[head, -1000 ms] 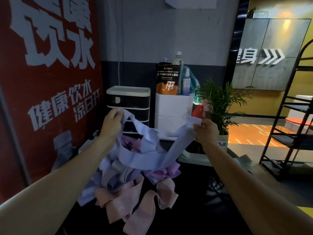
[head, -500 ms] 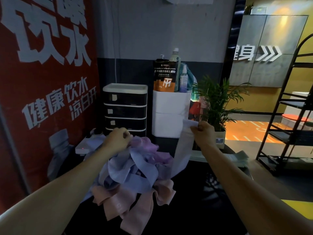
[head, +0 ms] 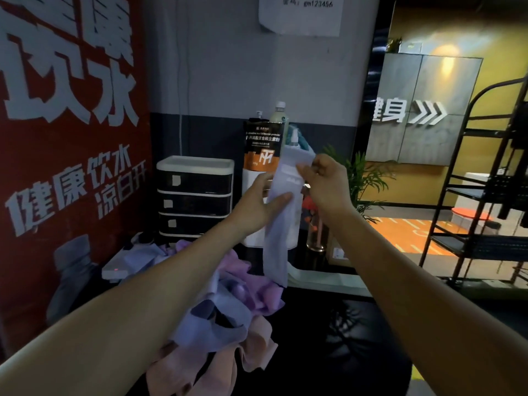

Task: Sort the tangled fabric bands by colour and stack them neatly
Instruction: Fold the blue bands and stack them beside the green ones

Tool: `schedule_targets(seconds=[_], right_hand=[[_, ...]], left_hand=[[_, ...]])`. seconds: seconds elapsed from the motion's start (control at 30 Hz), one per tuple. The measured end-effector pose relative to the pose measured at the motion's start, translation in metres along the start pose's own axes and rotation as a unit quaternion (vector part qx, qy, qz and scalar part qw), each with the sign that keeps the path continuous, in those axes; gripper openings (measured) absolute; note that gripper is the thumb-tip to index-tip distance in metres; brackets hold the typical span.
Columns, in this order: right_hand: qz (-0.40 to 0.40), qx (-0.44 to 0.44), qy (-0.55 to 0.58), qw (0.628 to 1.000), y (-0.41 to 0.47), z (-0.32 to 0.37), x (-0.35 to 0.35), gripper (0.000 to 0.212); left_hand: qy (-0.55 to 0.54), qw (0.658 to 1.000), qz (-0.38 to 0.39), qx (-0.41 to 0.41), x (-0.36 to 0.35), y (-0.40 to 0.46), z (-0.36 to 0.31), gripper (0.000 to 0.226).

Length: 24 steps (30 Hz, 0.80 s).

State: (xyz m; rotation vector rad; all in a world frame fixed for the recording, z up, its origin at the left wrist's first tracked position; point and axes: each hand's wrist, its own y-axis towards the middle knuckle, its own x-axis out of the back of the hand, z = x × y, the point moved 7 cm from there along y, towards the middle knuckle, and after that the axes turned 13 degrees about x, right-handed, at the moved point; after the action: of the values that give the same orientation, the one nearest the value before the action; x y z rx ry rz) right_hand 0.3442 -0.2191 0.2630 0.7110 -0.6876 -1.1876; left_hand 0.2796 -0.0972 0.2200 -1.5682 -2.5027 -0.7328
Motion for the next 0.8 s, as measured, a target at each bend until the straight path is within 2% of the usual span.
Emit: schedule_targets(seconds=[0.07, 0.2, 0.37, 0.47, 0.57, 0.67, 0.8], right_hand=[[-0.009, 0.015, -0.001, 1.0, 0.004, 0.008, 0.006, 0.017], [-0.008, -0.001, -0.045, 0.999, 0.0, 0.003, 0.028, 0.032], [0.005, -0.026, -0.04, 0.999, -0.013, -0.001, 0.057, 0.01], [-0.005, -0.04, -0.054, 0.998, -0.018, -0.011, 0.073, 0.014], [-0.068, -0.083, -0.06, 0.992, -0.026, -0.03, 0.101, 0.024], [-0.109, -0.134, -0.066, 0.983, -0.043, -0.053, 0.126, 0.024], [-0.19, -0.211, -0.052, 0.957, -0.071, -0.089, 0.161, 0.023]], left_hand=[[-0.013, 0.999, -0.001, -0.029, -0.008, 0.002, -0.014, 0.045], [-0.021, 0.999, -0.009, -0.033, -0.019, 0.0, -0.02, 0.023], [0.019, 0.999, 0.037, -0.012, -0.039, -0.006, -0.009, 0.008], [-0.015, 0.995, 0.093, 0.013, -0.055, -0.016, -0.002, 0.002], [-0.027, 0.981, 0.185, 0.053, -0.074, -0.028, 0.021, 0.012], [0.065, 0.96, 0.256, 0.096, -0.09, -0.042, 0.063, 0.02], [0.191, 0.932, 0.279, 0.128, -0.095, -0.051, 0.119, 0.029]])
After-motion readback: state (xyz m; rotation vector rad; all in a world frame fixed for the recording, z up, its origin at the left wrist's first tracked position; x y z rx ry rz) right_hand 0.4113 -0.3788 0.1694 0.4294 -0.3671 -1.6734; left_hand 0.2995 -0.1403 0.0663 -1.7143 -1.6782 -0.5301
